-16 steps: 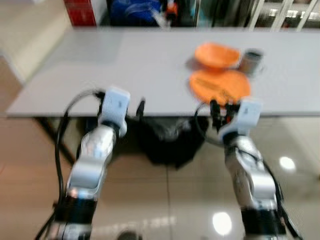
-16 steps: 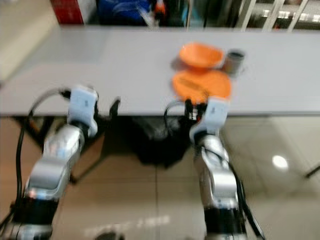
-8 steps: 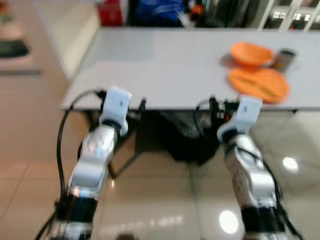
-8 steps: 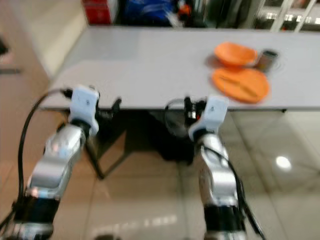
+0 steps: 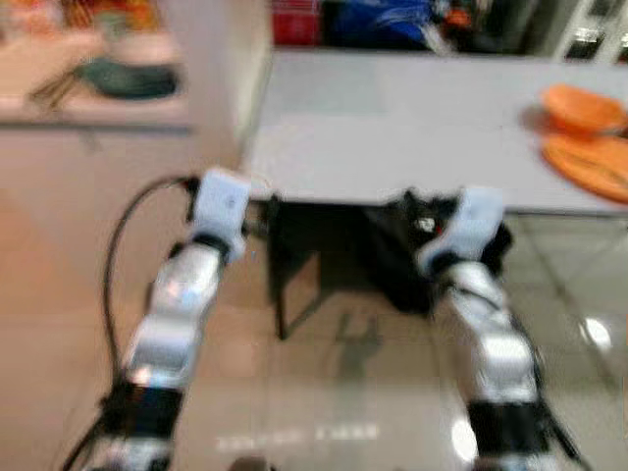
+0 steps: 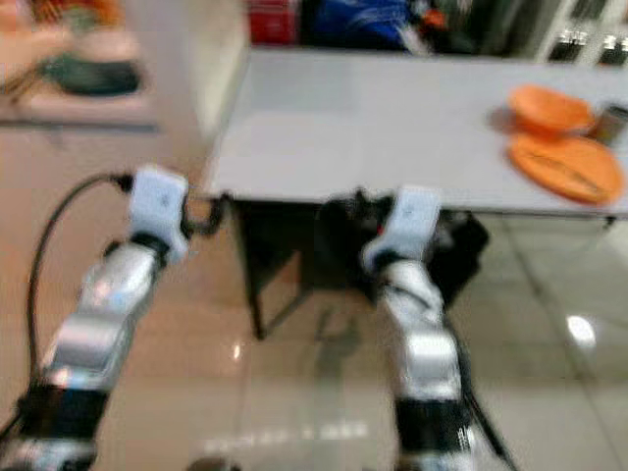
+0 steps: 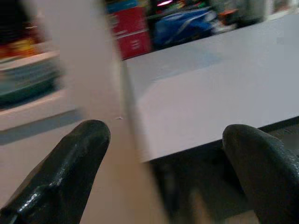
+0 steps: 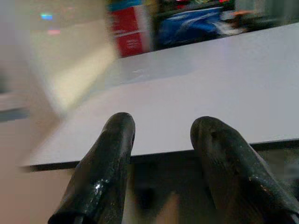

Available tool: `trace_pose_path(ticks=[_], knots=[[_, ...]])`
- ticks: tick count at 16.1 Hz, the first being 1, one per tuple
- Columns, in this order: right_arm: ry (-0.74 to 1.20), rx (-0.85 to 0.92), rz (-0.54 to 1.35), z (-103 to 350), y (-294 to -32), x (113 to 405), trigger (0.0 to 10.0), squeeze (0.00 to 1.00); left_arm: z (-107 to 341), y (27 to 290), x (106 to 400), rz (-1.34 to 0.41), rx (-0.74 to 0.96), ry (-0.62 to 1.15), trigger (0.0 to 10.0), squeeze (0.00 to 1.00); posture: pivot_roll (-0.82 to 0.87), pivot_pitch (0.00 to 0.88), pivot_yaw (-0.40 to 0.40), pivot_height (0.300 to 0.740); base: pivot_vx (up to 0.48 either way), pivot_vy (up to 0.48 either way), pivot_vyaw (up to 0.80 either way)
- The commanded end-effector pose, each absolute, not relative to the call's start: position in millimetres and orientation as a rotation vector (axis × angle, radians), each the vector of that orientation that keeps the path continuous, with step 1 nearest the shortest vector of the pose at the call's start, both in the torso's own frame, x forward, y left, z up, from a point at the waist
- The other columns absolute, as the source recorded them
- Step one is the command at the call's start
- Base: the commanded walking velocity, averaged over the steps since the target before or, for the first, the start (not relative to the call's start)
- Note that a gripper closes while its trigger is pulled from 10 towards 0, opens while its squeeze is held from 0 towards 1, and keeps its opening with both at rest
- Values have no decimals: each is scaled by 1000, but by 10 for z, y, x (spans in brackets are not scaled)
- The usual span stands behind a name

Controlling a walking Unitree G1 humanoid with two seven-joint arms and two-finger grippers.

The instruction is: Setting the table

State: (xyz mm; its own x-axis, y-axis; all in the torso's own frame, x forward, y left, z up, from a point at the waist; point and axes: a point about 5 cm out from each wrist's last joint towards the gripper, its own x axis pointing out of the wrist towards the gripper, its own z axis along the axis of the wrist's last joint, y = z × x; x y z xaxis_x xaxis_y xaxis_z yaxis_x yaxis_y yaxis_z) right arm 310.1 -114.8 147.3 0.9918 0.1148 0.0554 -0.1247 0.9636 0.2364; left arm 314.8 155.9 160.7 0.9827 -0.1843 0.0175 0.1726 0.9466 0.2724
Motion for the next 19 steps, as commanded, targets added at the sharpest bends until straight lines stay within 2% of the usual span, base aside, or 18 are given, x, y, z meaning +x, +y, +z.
trace_pose_path(ticks=[1,10,14,19], knots=[[-62,222,108,1504,-1221,3119,10000,0,1667,1502,3161,-194,272,-69,10000,0,127,0,-10,740,0,480,0],[-46,239,121,1471,-1196,3104,10000,0,1685,1515,3164,-197,287,-75,10000,0,128,0,-2,740,0,480,0],[-44,236,114,1472,-1200,3115,10000,0,1692,1531,3165,-194,290,-77,10000,0,129,0,-5,740,0,480,-716],[-42,214,99,1463,-1214,3119,10000,0,1690,1528,3169,-195,294,-78,10000,0,128,0,-2,740,0,480,0]])
